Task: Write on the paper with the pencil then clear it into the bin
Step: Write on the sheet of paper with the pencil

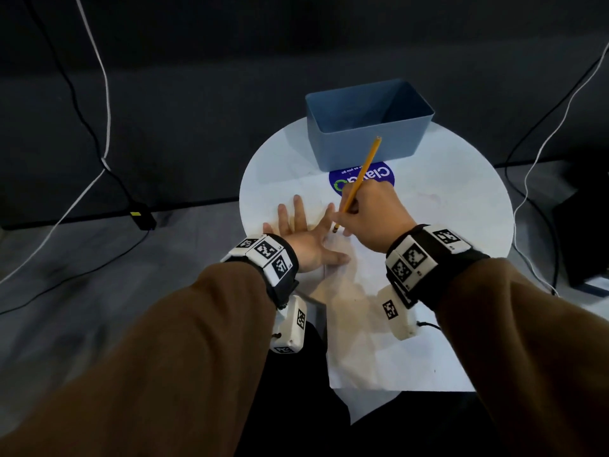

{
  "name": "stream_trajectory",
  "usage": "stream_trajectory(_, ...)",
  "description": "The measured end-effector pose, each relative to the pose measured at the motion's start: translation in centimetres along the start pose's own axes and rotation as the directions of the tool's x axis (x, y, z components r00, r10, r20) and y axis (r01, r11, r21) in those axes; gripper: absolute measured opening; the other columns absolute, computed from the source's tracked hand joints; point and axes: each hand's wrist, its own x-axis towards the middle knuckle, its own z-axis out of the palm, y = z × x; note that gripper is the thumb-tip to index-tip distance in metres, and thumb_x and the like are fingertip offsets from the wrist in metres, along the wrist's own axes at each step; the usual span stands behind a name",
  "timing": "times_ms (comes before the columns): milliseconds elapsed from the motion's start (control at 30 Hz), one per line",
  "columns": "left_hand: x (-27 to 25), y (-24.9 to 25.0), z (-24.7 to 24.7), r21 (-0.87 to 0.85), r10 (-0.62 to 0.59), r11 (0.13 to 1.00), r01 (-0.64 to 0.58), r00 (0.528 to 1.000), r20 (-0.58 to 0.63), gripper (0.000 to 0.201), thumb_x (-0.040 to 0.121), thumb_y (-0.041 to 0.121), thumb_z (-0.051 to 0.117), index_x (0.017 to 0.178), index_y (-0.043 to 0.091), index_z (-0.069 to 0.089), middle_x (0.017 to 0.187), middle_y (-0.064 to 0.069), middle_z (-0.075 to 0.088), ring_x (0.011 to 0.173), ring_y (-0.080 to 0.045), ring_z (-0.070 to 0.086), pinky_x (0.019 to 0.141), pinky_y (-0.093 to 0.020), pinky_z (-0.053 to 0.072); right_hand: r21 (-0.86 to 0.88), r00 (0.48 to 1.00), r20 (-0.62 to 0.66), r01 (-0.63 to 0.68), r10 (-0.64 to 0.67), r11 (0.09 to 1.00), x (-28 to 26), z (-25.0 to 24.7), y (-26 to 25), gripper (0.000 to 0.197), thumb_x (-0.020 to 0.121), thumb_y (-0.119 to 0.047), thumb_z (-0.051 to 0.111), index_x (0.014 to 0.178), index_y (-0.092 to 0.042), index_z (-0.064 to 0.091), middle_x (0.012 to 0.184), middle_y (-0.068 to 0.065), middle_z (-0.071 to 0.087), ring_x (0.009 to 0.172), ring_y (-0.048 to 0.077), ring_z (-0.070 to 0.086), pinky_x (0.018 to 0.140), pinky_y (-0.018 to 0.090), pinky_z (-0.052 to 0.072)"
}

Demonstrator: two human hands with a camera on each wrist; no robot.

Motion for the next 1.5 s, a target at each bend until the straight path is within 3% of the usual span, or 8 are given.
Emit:
stream_trajectory(167,0.0,-0.1,-0.1,-0.02,-0.006,1.0,0.007,1.0,0.01,0.103,0.084,0.072,0.057,0.15,0.051,-0.02,0.153,-0.008,-0.045,0.142,-0.037,-0.037,0.115,-0.065,-0.011,-0.084,0.992,-0.075,-0.103,0.097,0.991,-0.1,-2.1,2.1,0.019,0.088,-0.017,0.072,0.072,-0.014,0.062,0.071,0.006,0.07,0.079,0.024,0.068,0.082,0.038,0.055)
stream_trajectory(400,-0.1,0.0,-0.1,-0.013,-0.009,1.0,0.009,1.0,0.014,0.102,0.084,0.073,0.055,0.15,0.051,-0.019,0.154,-0.008,-0.043,0.143,-0.037,-0.036,0.115,-0.065,-0.011,-0.034,0.999,-0.029,-0.027,0.026,0.999,0.0,-0.4,0.5,0.018,0.089,-0.018,0.073,0.075,-0.013,0.064,0.073,0.006,0.07,0.08,0.023,0.069,0.078,0.034,0.055)
stream_trajectory(600,0.1,-0.3,-0.1,-0.022,0.0,1.0,0.0,1.0,0.013,0.104,0.083,0.074,0.057,0.15,0.051,-0.019,0.153,-0.007,-0.044,0.142,-0.037,-0.037,0.115,-0.065,-0.012,-0.077,0.98,-0.103,-0.18,0.172,0.981,0.1,-2.5,3.4,0.018,0.09,-0.02,0.072,0.075,-0.014,0.064,0.074,0.007,0.07,0.083,0.023,0.067,0.076,0.03,0.045)
stream_trajectory(733,0.1,-0.2,-0.2,-0.003,-0.009,1.0,0.009,1.0,0.013,0.103,0.083,0.075,0.055,0.15,0.051,-0.02,0.154,-0.008,-0.042,0.143,-0.037,-0.035,0.115,-0.065,-0.011,-0.024,0.992,-0.076,-0.1,0.098,0.995,0.1,-1.5,1.9,0.018,0.09,-0.02,0.073,0.076,-0.013,0.064,0.07,0.004,0.071,0.075,0.016,0.07,0.074,0.02,0.05)
stream_trajectory(900,0.0,-0.2,-0.2,-0.017,-0.005,1.0,0.005,1.0,0.01,0.103,0.083,0.074,0.057,0.15,0.052,-0.019,0.154,-0.008,-0.043,0.143,-0.037,-0.036,0.115,-0.065,-0.011,-0.085,0.987,-0.083,-0.142,0.135,0.986,0.1,-2.3,2.8,0.017,0.09,-0.017,0.071,0.075,-0.012,0.064,0.075,0.007,0.07,0.079,0.022,0.069,0.077,0.034,0.055)
stream_trajectory(1033,0.1,-0.2,-0.1,-0.013,-0.006,1.0,0.006,1.0,0.017,0.103,0.084,0.073,0.056,0.149,0.053,-0.02,0.153,-0.008,-0.045,0.142,-0.037,-0.037,0.115,-0.065,-0.012,-0.066,0.973,-0.107,-0.212,0.204,0.975,-0.7,-4.0,4.3,0.019,0.09,-0.021,0.073,0.077,-0.014,0.063,0.077,0.007,0.071,0.076,0.016,0.068,0.068,0.019,0.044)
stream_trajectory(1200,0.1,-0.2,-0.3,-0.003,-0.011,1.0,0.011,1.0,0.016,0.105,0.082,0.075,0.057,0.15,0.051,-0.02,0.154,-0.009,-0.043,0.143,-0.038,-0.035,0.115,-0.065,-0.01,-0.04,0.989,-0.094,-0.116,0.111,0.992,-0.5,-2.0,2.6,0.021,0.09,-0.021,0.074,0.072,-0.017,0.064,0.068,0.001,0.071,0.076,0.012,0.067,0.07,0.015,0.044)
stream_trajectory(1500,0.1,0.0,-0.3,-0.008,-0.012,1.0,0.012,1.0,0.024,0.103,0.085,0.071,0.057,0.149,0.052,-0.021,0.152,-0.009,-0.045,0.142,-0.038,-0.036,0.115,-0.065,-0.011,-0.087,0.964,-0.124,-0.248,0.236,0.965,-1.2,-4.1,4.6,0.017,0.092,-0.021,0.072,0.08,-0.015,0.062,0.082,0.007,0.069,0.076,0.012,0.063,0.059,0.016,0.037)
